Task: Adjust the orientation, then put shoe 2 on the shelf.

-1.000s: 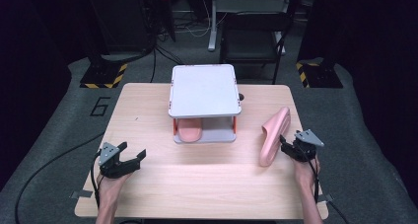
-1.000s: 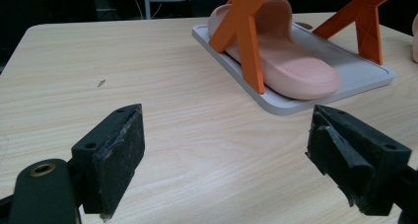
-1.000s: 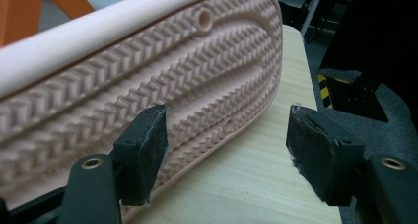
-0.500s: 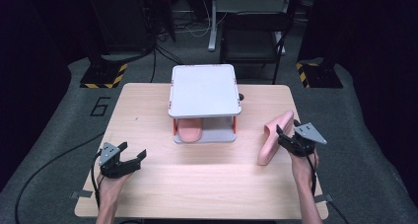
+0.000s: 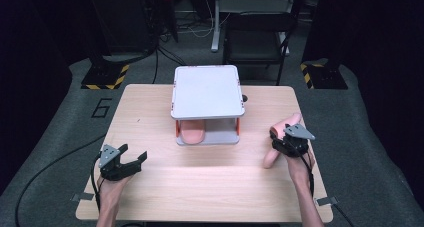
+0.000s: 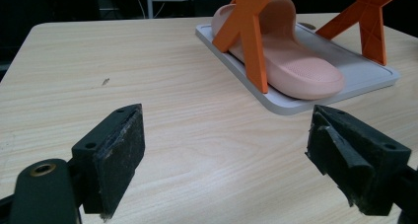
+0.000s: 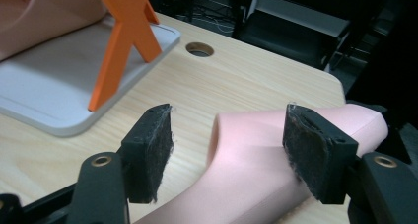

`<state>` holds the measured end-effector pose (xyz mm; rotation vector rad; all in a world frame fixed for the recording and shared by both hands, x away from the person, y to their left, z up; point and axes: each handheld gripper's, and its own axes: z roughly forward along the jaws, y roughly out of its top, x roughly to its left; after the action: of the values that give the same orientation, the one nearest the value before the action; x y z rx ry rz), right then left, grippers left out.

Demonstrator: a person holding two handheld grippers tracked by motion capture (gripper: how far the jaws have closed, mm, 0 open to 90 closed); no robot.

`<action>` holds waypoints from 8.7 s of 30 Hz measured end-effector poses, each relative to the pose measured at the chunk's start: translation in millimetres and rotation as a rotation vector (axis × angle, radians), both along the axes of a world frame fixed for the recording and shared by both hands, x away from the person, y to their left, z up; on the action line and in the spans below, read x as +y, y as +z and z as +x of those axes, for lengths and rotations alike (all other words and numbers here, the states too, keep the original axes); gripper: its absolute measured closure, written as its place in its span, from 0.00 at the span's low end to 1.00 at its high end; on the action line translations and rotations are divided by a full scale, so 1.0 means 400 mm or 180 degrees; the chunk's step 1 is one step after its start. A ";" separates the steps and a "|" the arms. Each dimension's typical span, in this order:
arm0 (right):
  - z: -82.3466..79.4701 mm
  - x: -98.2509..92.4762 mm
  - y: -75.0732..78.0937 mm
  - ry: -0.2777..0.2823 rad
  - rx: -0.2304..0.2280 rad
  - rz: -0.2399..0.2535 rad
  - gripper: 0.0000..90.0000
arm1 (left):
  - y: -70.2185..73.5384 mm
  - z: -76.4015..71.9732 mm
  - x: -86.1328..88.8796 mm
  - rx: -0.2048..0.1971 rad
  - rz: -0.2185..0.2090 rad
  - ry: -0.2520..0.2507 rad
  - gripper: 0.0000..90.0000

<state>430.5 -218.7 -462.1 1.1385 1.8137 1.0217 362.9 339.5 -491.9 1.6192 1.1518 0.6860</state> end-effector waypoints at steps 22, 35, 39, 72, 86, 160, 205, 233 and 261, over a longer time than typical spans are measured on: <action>-0.095 -0.186 -0.086 -0.0551 0.0184 0.0228 0.47 | -0.003 0.003 -0.007 0.0004 -0.0047 -0.0009 0.16; -0.060 -0.245 -0.121 -0.0852 0.0163 0.0288 0.77 | -0.005 0.003 -0.007 -0.0008 -0.0052 0.0002 0.16; -0.064 -0.235 -0.119 -0.0689 0.0228 0.0341 0.80 | -0.006 0.004 -0.009 -0.0023 -0.0051 0.0018 0.16; -0.165 -0.169 -0.050 -0.0139 -0.0340 0.0549 0.18 | -0.011 0.002 -0.004 0.0021 -0.0080 -0.0008 0.16; -0.154 -0.148 -0.077 -0.0049 -0.0205 0.0507 0.27 | -0.013 0.003 -0.005 0.0019 -0.0115 0.0003 0.16; 0.091 0.328 -0.085 0.0392 0.0108 0.0525 0.62 | -0.007 0.002 -0.001 0.0001 -0.0127 0.0003 0.16; 0.213 0.243 0.177 0.1666 0.0075 0.0645 0.26 | -0.003 0.046 -0.510 -0.0045 0.0160 -0.1403 0.16; 0.217 0.246 0.171 0.1595 0.0101 0.0528 0.26 | -0.082 0.093 -0.650 0.0289 0.0872 -0.1049 0.16; 0.214 0.250 0.169 0.1551 0.0099 0.0572 0.26 | -0.070 0.254 -0.635 0.0549 0.0678 -0.0569 0.19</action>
<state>516.1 -118.6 -394.7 0.8275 2.1128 1.4751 464.6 85.3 -520.1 1.9672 1.0667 0.5764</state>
